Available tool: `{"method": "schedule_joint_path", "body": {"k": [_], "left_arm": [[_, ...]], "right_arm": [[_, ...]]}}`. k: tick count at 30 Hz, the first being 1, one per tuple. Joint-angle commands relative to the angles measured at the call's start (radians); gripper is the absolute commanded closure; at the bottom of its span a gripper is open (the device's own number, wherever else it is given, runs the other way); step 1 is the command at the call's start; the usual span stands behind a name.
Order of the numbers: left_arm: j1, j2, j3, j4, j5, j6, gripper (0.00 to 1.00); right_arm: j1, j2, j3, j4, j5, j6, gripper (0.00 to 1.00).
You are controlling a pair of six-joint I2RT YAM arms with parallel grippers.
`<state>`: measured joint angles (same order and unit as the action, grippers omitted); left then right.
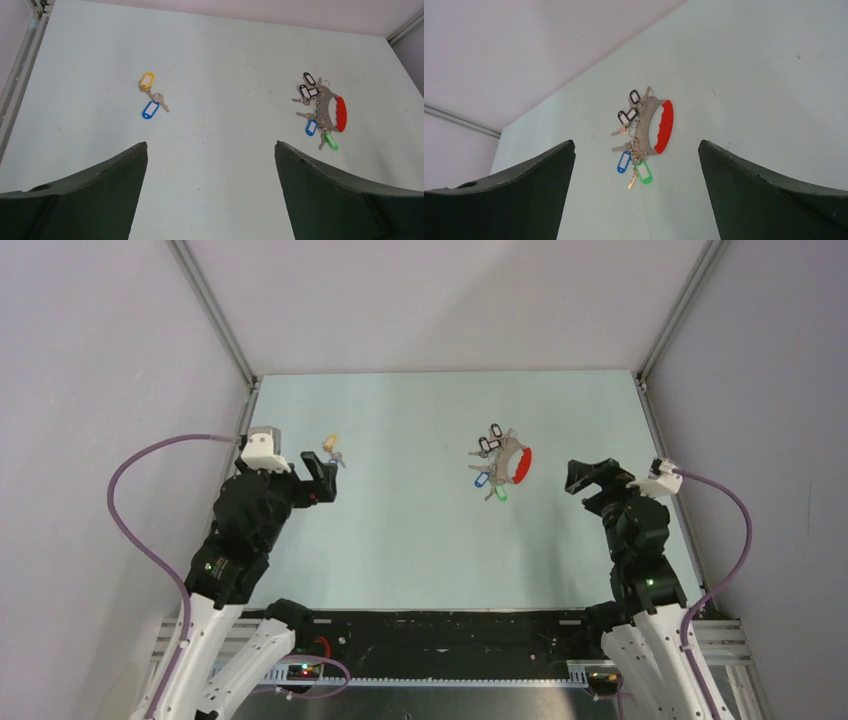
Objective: Remove the keys from the keyring
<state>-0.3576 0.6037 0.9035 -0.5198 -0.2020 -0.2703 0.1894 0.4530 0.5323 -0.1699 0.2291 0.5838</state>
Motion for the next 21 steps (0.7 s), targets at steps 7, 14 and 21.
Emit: {"method": "schedule_joint_path", "body": {"k": [7,14,21], "left_arm": [[0.0,0.092,-0.006,0.029,-0.024,-0.002,0.0],[0.033,0.238,0.046,0.008,0.029,0.001,0.0],[0.005,0.314,0.145,0.008,0.116,-0.015,0.0]], "right_arm": [[-0.006,0.138,0.047,0.116,0.021,-0.116,0.01],[-0.01,0.317,0.093,0.141,-0.089,-0.19,0.12],[0.045,0.613,0.158,0.239,-0.234,-0.217,0.18]]}}
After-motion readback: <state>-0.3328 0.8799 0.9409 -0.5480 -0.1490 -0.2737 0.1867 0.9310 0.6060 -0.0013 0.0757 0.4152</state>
